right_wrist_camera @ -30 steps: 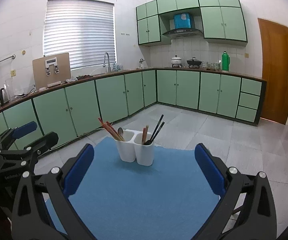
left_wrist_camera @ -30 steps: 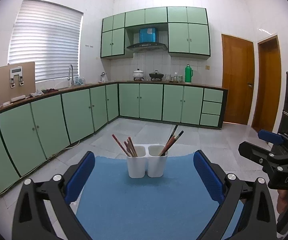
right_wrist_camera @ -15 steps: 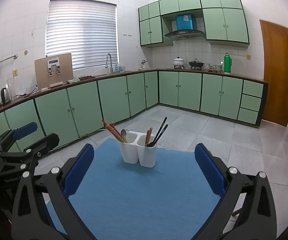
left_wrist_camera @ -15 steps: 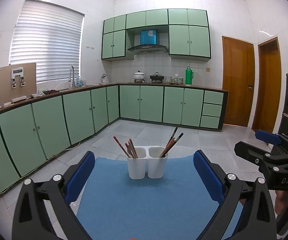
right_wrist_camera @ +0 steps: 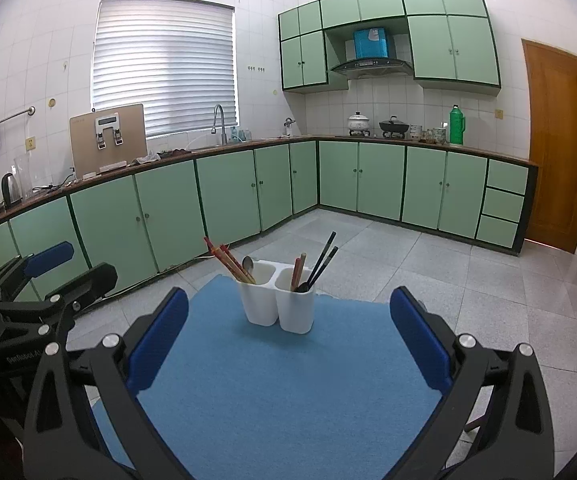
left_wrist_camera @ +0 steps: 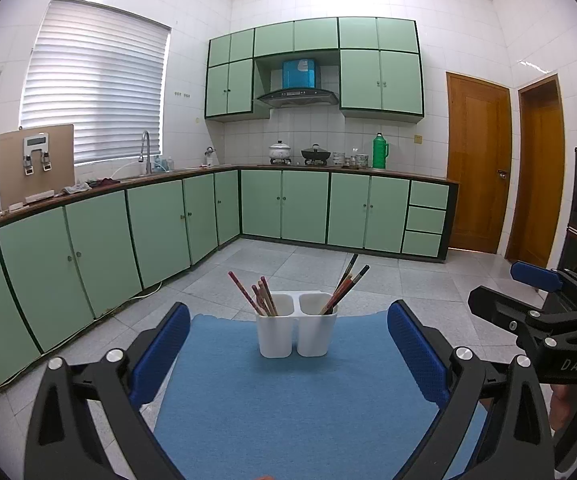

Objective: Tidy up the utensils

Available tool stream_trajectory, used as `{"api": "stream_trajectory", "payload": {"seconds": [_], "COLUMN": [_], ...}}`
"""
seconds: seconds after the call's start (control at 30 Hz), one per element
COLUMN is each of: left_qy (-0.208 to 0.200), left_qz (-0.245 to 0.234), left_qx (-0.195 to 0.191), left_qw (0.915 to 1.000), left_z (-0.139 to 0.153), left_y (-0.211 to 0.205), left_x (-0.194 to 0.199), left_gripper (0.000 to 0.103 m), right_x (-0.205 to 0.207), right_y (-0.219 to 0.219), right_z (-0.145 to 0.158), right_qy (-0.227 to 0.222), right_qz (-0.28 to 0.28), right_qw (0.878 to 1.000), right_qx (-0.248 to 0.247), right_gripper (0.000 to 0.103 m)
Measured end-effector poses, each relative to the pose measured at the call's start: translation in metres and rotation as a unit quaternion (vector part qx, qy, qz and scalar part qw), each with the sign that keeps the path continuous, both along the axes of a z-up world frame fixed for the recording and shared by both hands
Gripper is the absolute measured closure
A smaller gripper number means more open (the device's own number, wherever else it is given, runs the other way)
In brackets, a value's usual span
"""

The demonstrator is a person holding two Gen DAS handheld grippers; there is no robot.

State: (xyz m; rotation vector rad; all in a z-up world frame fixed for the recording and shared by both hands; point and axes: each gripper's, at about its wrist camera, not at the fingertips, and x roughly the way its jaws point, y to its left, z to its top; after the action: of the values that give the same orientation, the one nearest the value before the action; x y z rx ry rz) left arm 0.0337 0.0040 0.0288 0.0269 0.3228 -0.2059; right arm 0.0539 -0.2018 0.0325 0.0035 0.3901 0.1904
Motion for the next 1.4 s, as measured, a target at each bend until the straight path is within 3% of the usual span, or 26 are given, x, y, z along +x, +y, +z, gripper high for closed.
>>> {"api": "stream_trajectory", "payload": {"seconds": [1.4], "left_qy": [0.003], "left_qz": [0.003], "left_qx": [0.0], "left_qw": [1.0], "left_z": [-0.0055], "left_y": [0.0009], "left_x": [-0.0007], "left_gripper": [0.006], "right_x": [0.0032], "right_y": [0.0023], "right_z": [-0.0025], "right_qy": [0.002], "right_qz": [0.002], "right_qw": [1.0], "right_qx": [0.001], "right_gripper": [0.005]}}
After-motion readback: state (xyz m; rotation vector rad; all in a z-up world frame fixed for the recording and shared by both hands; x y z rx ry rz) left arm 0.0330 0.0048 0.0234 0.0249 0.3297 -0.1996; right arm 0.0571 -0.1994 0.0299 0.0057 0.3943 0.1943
